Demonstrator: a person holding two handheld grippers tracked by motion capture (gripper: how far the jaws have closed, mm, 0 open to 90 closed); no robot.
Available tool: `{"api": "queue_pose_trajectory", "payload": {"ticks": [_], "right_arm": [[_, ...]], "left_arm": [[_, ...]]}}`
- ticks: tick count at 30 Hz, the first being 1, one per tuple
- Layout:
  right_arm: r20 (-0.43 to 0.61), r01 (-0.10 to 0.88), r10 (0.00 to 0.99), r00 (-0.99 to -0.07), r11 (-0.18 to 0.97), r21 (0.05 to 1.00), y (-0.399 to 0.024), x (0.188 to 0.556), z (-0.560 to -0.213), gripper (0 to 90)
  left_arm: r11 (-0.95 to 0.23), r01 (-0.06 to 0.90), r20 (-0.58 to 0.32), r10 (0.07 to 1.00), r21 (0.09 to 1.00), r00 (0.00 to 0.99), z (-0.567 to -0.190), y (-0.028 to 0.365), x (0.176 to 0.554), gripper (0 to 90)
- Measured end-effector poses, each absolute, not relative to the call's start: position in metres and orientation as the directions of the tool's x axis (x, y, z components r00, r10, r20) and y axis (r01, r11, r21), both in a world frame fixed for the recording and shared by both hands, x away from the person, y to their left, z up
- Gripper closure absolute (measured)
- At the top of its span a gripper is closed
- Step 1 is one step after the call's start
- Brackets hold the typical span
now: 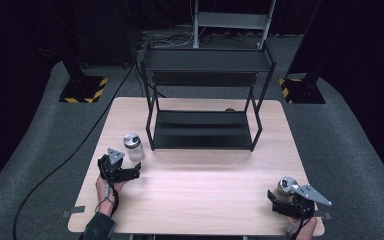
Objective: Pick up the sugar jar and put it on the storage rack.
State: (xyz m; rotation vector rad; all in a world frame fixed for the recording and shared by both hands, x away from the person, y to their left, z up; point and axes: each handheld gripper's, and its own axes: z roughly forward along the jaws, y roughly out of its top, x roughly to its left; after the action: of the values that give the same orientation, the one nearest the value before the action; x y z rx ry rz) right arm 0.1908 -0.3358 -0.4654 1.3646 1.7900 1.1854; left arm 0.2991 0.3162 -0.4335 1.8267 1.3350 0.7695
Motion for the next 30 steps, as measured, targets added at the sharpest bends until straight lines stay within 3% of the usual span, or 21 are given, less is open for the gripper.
{"api": "queue_pose_trajectory", "payload": {"ticks": [30], "right_arm": [[0.066,0.418,0.950,-0.304,0.071,0.906,-0.337,0.189,-0.467,0.0]], "left_arm": [[-0.164,0.543,0.008,0.961,0.824,0.277,-0.432,0.314,0.351,0.0]]}}
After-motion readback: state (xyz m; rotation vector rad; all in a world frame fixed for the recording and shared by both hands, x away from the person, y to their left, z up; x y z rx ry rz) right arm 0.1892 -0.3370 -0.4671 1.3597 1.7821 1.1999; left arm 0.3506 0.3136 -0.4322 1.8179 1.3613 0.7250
